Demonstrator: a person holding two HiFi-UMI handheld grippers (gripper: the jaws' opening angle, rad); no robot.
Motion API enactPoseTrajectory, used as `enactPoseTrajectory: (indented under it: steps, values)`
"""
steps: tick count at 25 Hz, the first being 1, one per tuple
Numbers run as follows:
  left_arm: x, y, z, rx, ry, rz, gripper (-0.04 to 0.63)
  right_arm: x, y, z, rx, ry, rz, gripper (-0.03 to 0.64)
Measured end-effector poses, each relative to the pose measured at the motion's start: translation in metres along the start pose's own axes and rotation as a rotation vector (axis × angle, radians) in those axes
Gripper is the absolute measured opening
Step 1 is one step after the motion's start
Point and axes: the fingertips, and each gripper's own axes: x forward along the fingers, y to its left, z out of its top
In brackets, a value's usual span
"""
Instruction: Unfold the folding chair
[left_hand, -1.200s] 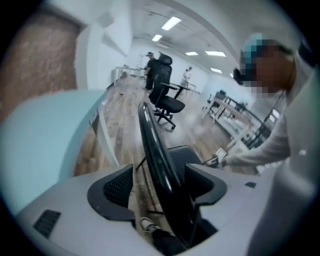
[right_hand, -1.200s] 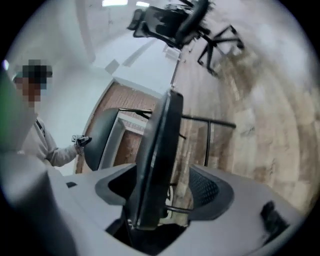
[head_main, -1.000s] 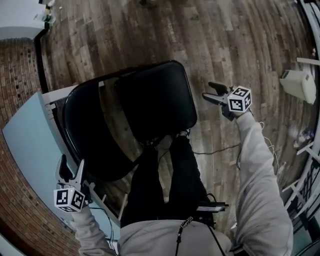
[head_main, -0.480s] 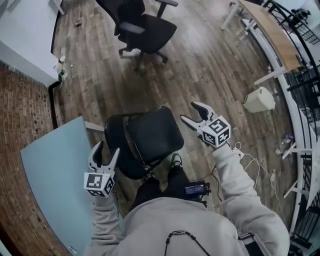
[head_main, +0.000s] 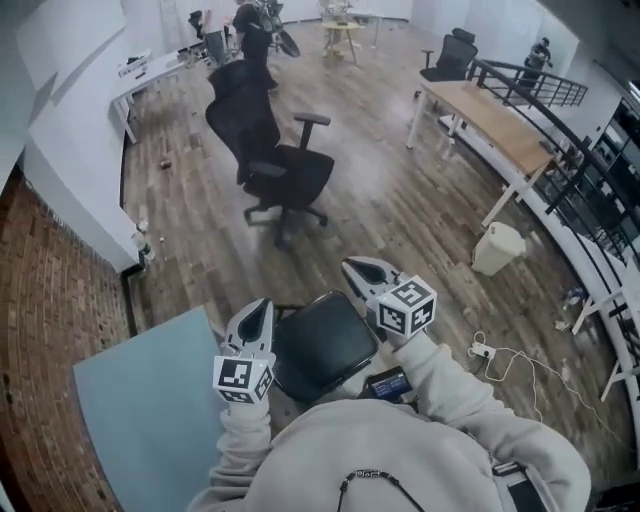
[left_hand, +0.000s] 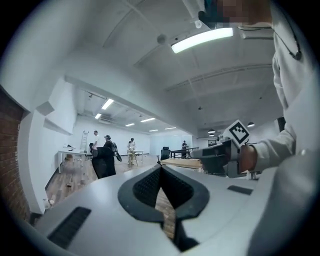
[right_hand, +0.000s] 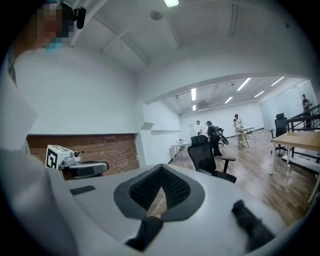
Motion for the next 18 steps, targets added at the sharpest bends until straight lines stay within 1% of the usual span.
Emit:
enactPoseTrajectory:
  steps: [3, 6, 10, 14, 18]
  values:
    - [-0.01, 0.001, 0.027, 0.037, -0.048, 0.008, 0.006, -0.016, 0.012, 0.021, 0.004, -0.067, -0.014, 0.006]
    - [-0.021, 0.01, 0.042, 0.02, -0.089, 0.015, 0.006, -0.018, 0.026, 0.031, -0.02, -0.085, -0.016, 0.006]
    - [-0.031, 0.014, 0.042, 0.009, -0.091, 0.015, 0.006, -0.011, 0.046, 0.039, -0.069, -0.08, 0.006, 0.006]
    - [-0.033, 0.006, 0.047, 0.02, -0.089, 0.003, 0.006, -0.013, 0.064, 0.049, -0.125, -0.09, 0.031, 0.006]
    - [-0.035, 0.006, 0.05, 0.014, -0.09, 0.01, 0.006, -0.01, 0.075, 0.051, -0.138, -0.092, 0.057, 0.006]
